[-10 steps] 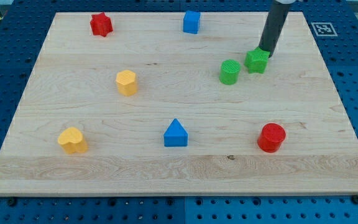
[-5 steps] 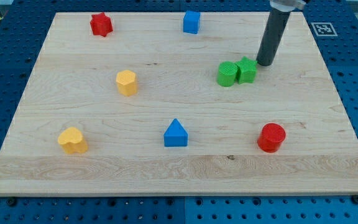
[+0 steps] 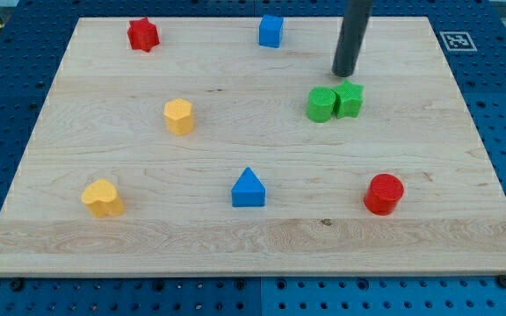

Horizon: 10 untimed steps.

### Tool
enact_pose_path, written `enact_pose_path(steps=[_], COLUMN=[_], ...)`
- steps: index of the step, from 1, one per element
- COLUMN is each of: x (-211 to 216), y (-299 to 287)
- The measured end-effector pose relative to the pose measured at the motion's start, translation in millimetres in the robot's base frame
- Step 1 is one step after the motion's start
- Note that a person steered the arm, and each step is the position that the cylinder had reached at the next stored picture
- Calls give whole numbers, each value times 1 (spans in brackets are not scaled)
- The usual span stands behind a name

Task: Push red star closer to blue cube

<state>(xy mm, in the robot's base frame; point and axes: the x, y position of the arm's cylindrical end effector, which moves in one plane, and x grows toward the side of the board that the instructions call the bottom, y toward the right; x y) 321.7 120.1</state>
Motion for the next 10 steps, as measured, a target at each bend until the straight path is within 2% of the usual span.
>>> enact_pose_path(steps=[4,7,9,10], x=[-2,-15,-51,-73], y=[-159,-300,-354,-349])
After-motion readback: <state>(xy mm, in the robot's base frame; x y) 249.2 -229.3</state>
